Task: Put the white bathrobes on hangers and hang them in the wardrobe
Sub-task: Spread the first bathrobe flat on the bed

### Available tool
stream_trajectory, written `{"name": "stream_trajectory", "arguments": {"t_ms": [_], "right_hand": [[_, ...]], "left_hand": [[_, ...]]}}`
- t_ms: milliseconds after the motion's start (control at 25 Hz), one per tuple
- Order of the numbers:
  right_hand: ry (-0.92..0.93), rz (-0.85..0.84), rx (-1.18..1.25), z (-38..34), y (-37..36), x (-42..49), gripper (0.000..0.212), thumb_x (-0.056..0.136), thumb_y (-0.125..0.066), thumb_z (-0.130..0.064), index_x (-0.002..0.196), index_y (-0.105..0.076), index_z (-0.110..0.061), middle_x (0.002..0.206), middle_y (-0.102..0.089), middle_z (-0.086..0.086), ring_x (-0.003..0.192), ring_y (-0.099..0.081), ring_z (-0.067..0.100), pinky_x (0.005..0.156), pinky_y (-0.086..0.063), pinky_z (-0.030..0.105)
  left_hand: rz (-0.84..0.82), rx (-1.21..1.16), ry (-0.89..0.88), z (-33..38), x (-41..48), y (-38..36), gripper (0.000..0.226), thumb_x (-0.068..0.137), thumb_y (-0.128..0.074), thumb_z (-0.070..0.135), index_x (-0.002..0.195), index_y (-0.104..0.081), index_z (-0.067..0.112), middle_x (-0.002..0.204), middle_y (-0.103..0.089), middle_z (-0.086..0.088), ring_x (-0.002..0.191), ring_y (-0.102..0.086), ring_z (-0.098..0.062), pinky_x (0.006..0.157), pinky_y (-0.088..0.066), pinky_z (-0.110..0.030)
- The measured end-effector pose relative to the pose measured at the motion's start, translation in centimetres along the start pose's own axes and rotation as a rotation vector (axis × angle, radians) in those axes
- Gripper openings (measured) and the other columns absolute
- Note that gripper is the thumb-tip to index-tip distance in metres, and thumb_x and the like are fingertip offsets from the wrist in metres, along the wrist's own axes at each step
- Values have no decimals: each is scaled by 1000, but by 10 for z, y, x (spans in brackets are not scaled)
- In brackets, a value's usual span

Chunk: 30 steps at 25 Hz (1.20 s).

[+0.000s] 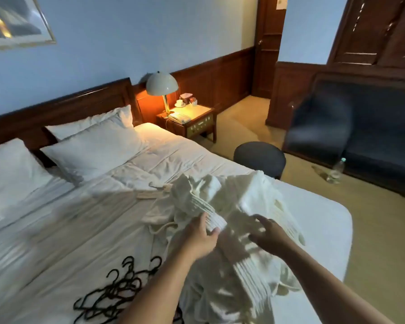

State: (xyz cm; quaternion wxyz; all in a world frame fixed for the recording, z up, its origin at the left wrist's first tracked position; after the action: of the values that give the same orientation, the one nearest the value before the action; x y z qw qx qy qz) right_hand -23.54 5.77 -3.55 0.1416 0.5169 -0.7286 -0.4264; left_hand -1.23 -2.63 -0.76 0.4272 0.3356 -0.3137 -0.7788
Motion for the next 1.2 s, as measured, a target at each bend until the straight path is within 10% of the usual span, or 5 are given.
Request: {"name": "stream_trajectory", "arguments": {"t_ms": [200,400,560,880,1200], "right_hand": [[43,-32,154,3,-24,-2,33,87,-57,-10,90,-74,-37,67,-63,-13,53,-57,-1,54,-43,11],[73,-169,10,26,-7,-14,32,83,-53,-12,85,-69,-40,84,-65,-16,75,-62,2,61,-44,11],[23,-95,-232,20,11,-20,31,73,-50,-27,97,-69,-33,101,-64,-5,99,-65,20,80,-52,28],[796,-12,-512,-207,4,-23,84,83,-73,-20,152,-33,-45,160,-27,1,145,-23,29,111,-33,52],[697,95,-284,-243,5,-5,24,88,-65,-10,104,-73,-26,103,-73,1,99,-64,27,78,-51,35]], "left_hand": [[216,-507,530,1,46,-25,103,87,-71,53,158,-16,3,160,-36,-20,142,-42,-36,114,-35,-37],[361,-856,440,-5,35,-2,26,70,-57,31,82,-62,8,86,-68,-14,74,-60,-31,63,-48,-33],[96,-1347,242,-12,-15,37,37,79,-58,11,115,-68,7,109,-72,-25,99,-70,-40,85,-56,-49],[-50,-557,-204,-2,-148,143,50,68,-63,8,114,-73,25,121,-72,5,118,-65,-15,100,-50,-29],[-39,-539,-259,-34,-275,178,60,74,-60,3,131,-60,22,108,-65,-8,86,-61,-14,74,-51,-27]]}}
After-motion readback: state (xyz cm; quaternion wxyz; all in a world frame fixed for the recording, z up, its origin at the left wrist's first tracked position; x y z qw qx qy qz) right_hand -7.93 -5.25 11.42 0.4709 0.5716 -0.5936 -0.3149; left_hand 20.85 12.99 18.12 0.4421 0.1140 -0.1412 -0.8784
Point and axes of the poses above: each hand's wrist, its own x-axis towards the middle knuckle, its own y-axis out of the back of the hand, z = x × y, the point moved 3 cm from there along x, towards the middle knuckle
